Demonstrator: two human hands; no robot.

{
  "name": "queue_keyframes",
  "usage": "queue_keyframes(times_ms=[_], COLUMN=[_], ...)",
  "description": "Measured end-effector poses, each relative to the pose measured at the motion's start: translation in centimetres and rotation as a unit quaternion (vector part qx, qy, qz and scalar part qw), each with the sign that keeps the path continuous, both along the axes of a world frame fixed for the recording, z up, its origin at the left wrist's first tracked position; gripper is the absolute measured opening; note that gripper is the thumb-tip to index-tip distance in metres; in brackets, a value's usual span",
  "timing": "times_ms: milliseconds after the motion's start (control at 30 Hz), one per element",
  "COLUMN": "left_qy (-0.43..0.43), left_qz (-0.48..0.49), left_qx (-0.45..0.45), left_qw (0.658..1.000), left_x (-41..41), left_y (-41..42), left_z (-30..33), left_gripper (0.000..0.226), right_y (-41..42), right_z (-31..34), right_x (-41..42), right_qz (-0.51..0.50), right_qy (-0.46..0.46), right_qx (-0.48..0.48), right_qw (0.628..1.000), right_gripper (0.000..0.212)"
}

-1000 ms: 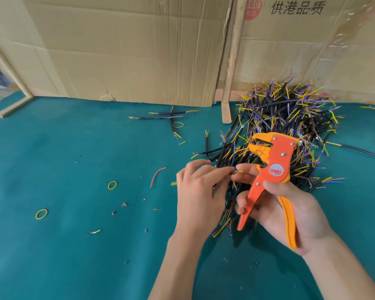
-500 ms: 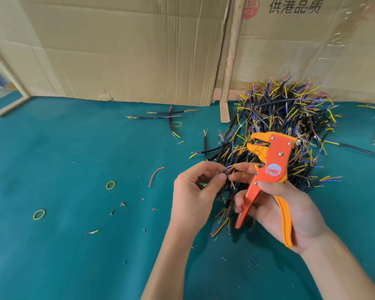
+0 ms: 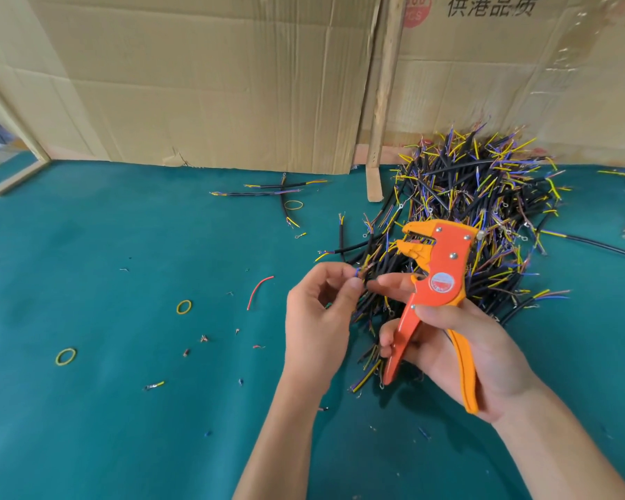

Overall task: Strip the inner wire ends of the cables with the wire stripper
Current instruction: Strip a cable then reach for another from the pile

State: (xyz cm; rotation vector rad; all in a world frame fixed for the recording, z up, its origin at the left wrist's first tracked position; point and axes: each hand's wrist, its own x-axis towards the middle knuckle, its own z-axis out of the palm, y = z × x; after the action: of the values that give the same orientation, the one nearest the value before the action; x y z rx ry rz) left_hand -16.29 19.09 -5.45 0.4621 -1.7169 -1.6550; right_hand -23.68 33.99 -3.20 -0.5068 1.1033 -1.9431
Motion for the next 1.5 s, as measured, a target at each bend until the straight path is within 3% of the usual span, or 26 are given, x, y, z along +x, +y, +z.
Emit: queue_keyframes(times_ms=[233,367,533,633,800,1033,1333,1500], left_qy=[-0.003,-0.005,-0.018,-0.027,-0.029,-0.043,-0.042,-0.043], left_qz=[0.088,0.096,0.124,0.16,0.179,0.178,0.153,0.159], left_qx=[0.006,0.002,-0.036,-0.047,-0.038,-0.038,-0.059,-0.066], left_qw=[0.996,0.995,0.991,0.986,0.983,0.982,0.986,0.984], left_x=[0.0,0.1,0.1,0.1,0.1,0.2,0.2,0.4], left_y=[-0.2,-0.2,-0.1,0.1,0.6,1.0,0.9,0.6], left_z=[-0.2,-0.1,-0.1,0.0,0.2,0.3,0.6,0.3], left_gripper=[0.017,0.01,0.025,0.022,0.021,0.018,0.014,0.013], right_y=[0.0,-0.3,0.0,0.1,-0.2,-0.7,-1.3,-0.5], right_z=[0.6,0.5,0.7,0.6,0.2,0.2,0.1,0.5], right_x=[0.3,0.7,0.7,0.8,1.1,1.5,1.9,1.0], right_qz=[0.062,0.079,0.125,0.15,0.138,0.132,0.027,0.076], right_qy=[-0.024,-0.026,-0.014,-0.014,-0.022,-0.045,-0.023,-0.07], right_qx=[0.068,0.081,0.084,0.092,0.101,0.091,0.127,0.041], right_qw=[0.995,0.993,0.988,0.984,0.985,0.986,0.991,0.994], right_gripper=[0.069,0.056,0.056,0.051,0.051,0.031,0.054,0.043])
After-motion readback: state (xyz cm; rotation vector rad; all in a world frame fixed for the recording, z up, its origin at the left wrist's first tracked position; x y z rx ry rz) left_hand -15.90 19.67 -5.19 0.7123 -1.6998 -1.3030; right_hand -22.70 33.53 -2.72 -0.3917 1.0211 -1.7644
